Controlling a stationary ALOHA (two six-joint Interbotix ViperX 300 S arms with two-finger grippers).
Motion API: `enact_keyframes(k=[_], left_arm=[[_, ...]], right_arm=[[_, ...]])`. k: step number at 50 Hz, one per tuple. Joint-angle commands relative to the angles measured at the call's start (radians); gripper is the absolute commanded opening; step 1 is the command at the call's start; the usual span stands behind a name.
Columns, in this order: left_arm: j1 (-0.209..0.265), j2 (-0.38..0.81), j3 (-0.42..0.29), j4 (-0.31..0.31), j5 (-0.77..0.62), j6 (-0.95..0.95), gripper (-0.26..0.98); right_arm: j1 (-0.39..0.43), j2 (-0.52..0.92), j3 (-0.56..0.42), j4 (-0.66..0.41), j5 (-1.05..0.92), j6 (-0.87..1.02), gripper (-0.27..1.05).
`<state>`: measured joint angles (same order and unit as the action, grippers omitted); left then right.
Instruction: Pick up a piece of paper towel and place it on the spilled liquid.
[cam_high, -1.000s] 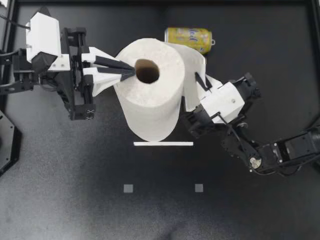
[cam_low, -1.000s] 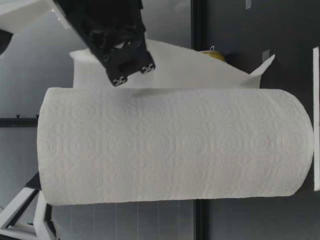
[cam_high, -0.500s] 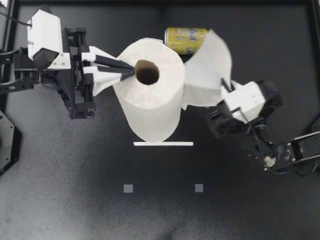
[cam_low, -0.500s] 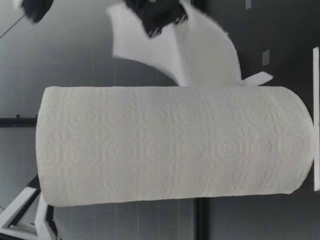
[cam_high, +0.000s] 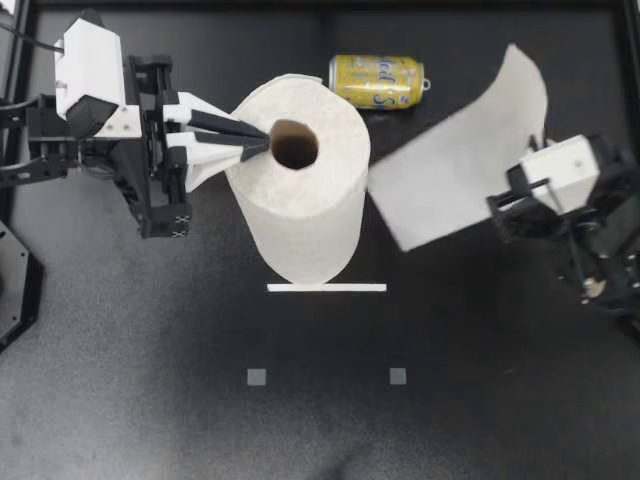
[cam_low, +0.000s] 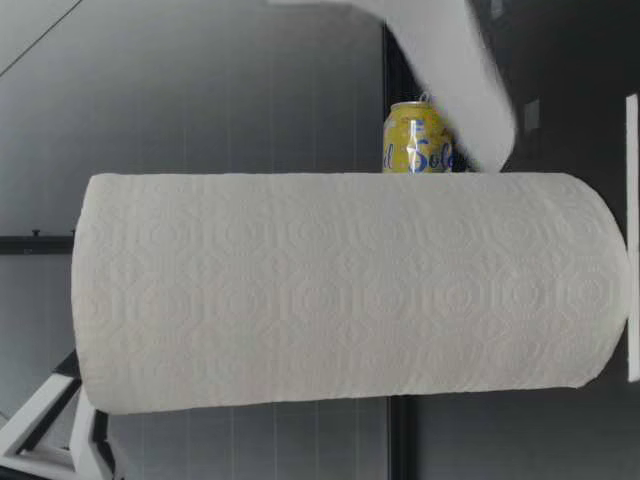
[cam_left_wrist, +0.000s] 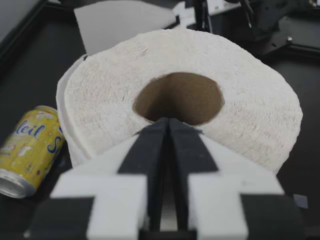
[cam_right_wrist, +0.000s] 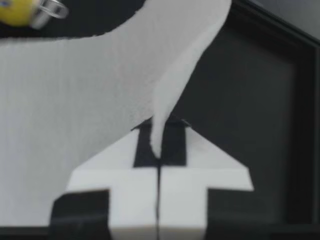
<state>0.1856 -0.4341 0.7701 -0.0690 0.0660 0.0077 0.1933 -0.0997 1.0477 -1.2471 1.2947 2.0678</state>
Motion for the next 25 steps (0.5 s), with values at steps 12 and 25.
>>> enact_keyframes(k=[12,25], left_arm=[[0.008,0.048,0.017,-0.003,0.029,-0.002,0.13],[0.008,0.048,0.018,-0.009,0.023,-0.005,0.13]], right_arm=[[-0.104,-0.204,0.075,-0.117,-0.275,0.003,-0.1],[-0.448,-0.258,0.1,-0.291,-0.588,-0.04,-0.1]])
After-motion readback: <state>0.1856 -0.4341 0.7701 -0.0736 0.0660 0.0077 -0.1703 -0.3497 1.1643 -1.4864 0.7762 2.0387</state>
